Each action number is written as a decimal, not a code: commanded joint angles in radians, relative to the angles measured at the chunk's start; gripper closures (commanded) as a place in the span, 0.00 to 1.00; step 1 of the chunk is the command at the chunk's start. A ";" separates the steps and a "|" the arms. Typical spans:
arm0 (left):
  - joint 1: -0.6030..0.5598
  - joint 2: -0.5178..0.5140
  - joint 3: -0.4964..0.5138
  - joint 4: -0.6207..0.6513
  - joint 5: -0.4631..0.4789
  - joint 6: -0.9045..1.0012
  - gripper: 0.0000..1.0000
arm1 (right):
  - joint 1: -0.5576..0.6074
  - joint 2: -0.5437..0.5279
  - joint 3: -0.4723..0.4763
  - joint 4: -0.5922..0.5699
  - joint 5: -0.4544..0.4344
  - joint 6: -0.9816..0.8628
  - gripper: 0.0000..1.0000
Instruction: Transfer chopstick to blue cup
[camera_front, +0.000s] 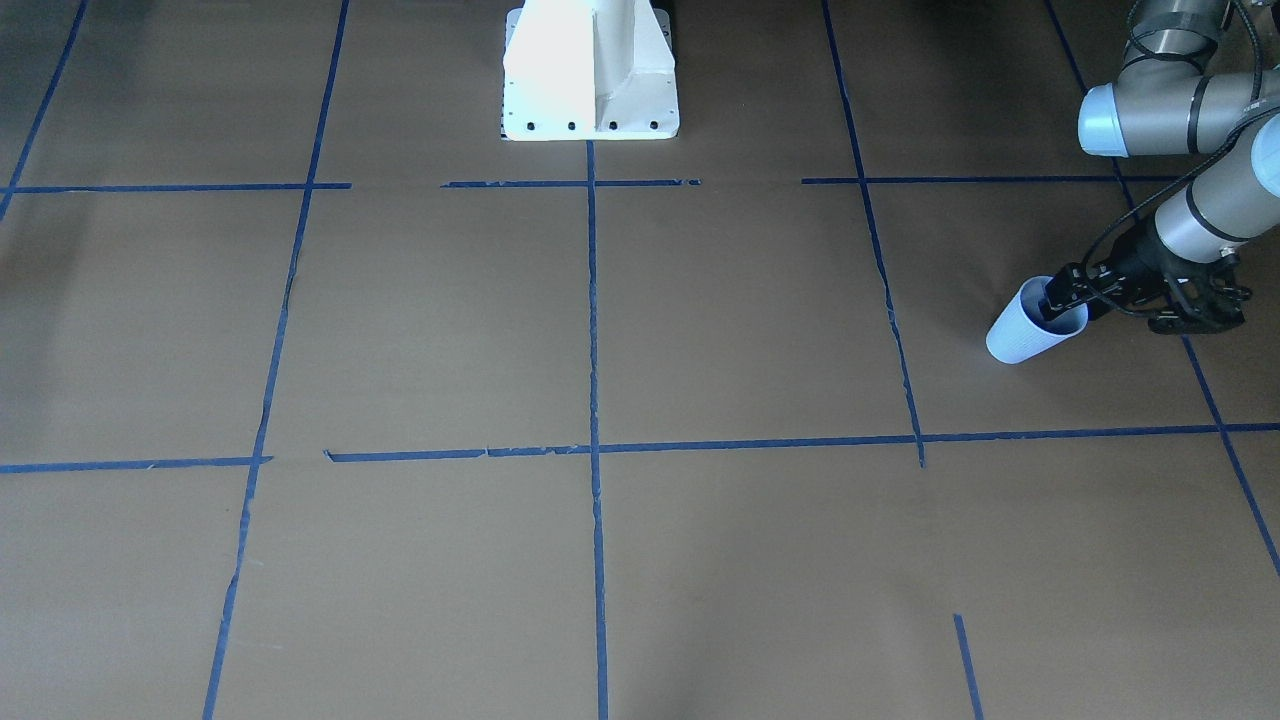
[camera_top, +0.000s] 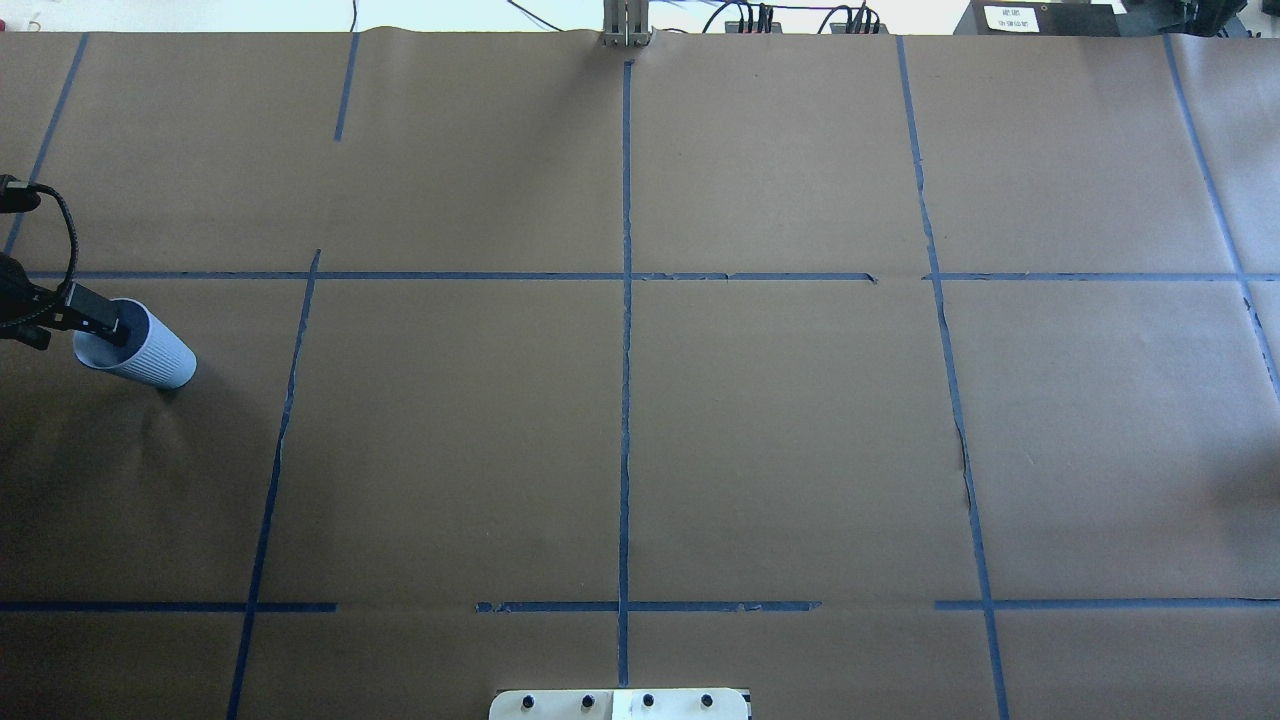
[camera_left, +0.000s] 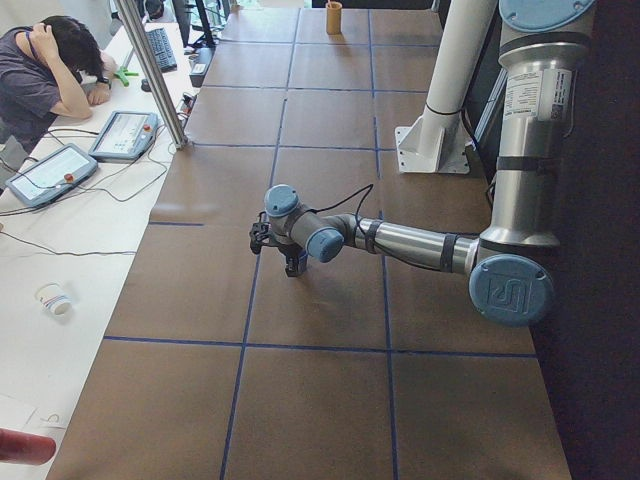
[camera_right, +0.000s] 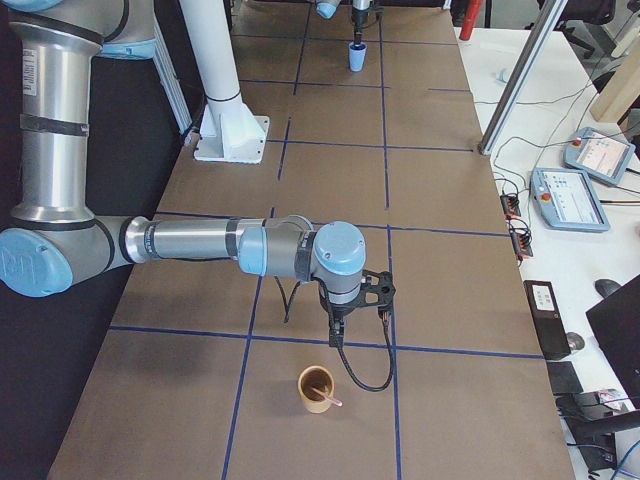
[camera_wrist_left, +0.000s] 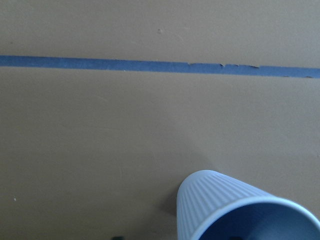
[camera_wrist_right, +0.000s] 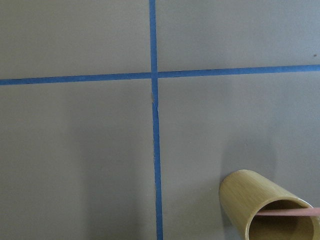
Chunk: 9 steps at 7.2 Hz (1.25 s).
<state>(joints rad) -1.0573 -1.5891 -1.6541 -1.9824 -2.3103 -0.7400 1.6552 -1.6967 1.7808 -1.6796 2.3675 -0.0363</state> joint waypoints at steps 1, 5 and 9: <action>0.002 -0.002 -0.006 0.005 -0.009 -0.010 1.00 | 0.000 0.002 0.003 0.001 0.001 0.001 0.00; -0.032 -0.154 -0.180 0.374 -0.097 -0.018 1.00 | 0.000 0.013 0.063 0.001 0.002 0.019 0.00; 0.176 -0.628 -0.153 0.649 -0.024 -0.434 1.00 | -0.002 0.012 0.065 0.001 0.002 0.022 0.00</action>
<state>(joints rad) -0.9738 -2.0750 -1.8484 -1.3499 -2.3833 -1.0119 1.6539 -1.6837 1.8448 -1.6782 2.3700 -0.0150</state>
